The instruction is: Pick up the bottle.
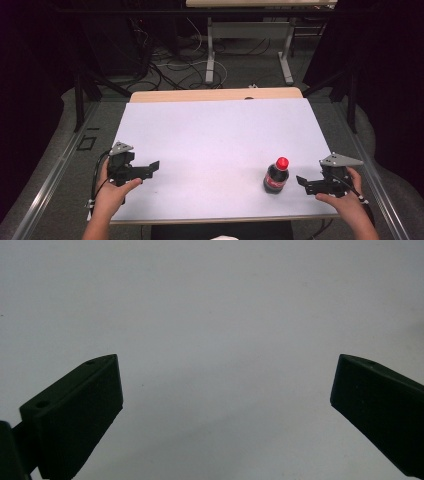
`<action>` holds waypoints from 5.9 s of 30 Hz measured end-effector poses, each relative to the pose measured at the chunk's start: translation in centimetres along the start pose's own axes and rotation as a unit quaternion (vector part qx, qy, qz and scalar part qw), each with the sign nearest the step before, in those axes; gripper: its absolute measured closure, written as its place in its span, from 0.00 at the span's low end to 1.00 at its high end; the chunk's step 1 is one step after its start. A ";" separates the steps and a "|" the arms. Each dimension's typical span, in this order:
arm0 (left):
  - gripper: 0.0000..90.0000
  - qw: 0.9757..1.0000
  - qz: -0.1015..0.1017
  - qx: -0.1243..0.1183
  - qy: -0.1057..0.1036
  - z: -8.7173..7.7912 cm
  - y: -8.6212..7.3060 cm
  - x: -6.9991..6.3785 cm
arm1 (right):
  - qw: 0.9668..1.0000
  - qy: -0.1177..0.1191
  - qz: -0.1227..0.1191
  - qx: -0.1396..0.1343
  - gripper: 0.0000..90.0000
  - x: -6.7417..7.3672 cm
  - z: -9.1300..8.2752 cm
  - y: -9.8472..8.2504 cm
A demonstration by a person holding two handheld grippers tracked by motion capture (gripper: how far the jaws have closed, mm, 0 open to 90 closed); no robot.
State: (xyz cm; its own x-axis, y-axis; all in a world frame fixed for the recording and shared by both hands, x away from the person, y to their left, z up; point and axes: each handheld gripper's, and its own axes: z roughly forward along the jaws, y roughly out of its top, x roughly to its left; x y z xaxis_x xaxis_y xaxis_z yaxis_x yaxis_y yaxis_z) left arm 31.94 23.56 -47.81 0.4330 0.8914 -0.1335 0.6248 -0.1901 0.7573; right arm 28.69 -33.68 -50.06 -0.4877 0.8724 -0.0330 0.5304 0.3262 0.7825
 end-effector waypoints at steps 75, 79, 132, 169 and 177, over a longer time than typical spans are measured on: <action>0.03 1.000 -0.005 -0.007 -0.015 0.1 0.1 -1.8 | 0.997 0.069 -0.032 -0.020 0.32 7.8 3.7 2.0; 0.03 1.000 -0.007 -0.011 -0.017 0.0 0.2 -1.8 | 0.996 0.071 -0.047 -0.025 0.32 8.5 3.9 2.9; 0.23 0.981 0.103 -0.049 -0.157 0.7 7.2 -11.1 | 0.975 0.188 -0.098 -0.063 0.32 15.9 9.6 9.3; 0.51 0.955 0.130 -0.012 -0.267 2.5 9.5 -15.1 | 0.964 0.232 -0.106 -0.072 0.33 16.4 8.9 9.2; 0.57 0.949 0.148 -0.004 -0.279 3.3 9.5 -15.9 | 0.962 0.243 -0.105 -0.069 0.33 16.6 8.7 9.2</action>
State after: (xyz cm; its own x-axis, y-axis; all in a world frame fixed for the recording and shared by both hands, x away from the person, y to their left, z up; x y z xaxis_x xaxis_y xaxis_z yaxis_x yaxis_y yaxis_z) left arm 33.18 6.25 -40.62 0.8673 0.4418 -0.2295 0.4172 -0.3934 0.8192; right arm 31.53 -12.98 -48.84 -0.8585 0.5080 0.0696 0.3044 0.3957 0.8664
